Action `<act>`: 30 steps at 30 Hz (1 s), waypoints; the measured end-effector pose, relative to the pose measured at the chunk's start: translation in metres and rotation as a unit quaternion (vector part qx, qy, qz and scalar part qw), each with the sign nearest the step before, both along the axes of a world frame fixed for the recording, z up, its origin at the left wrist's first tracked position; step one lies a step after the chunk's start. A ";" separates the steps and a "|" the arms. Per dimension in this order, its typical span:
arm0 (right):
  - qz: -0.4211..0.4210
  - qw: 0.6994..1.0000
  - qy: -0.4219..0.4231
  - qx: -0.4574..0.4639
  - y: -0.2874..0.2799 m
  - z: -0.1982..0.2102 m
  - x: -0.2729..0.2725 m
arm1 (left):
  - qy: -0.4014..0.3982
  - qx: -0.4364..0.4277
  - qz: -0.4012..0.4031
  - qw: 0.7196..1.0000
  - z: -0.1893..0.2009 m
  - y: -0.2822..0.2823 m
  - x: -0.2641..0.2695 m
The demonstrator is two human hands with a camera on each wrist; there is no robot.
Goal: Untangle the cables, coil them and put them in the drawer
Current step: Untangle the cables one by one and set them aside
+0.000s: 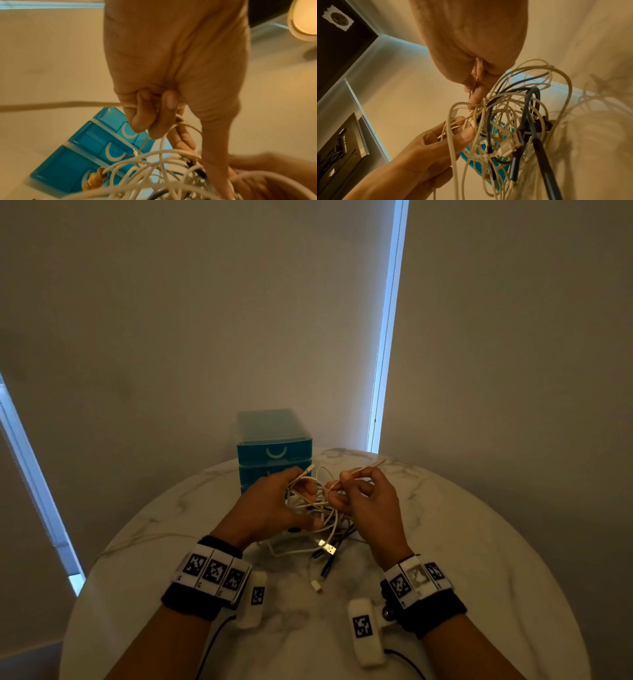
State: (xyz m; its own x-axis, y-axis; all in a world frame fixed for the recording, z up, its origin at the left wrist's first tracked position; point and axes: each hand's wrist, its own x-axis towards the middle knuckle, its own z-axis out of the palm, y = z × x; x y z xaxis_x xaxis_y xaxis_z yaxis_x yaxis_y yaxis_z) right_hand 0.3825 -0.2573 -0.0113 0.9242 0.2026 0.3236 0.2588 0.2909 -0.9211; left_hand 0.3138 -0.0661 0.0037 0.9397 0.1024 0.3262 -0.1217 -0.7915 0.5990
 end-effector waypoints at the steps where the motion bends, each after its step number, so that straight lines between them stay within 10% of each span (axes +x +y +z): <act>1: 0.005 1.000 -0.001 0.003 0.001 0.000 -0.001 | -0.016 0.013 0.015 1.000 -0.001 0.000 0.001; 12: 0.005 0.997 -0.037 -0.069 0.000 0.001 0.000 | -0.156 0.095 -0.011 0.983 0.004 -0.002 -0.006; 26: -0.027 0.996 0.014 -0.080 -0.001 -0.002 0.009 | -0.055 -0.046 -0.122 0.990 0.014 -0.005 -0.015; 30: -0.050 0.996 0.046 0.051 -0.002 -0.002 0.018 | 0.003 -0.022 -0.125 0.992 0.009 0.001 -0.013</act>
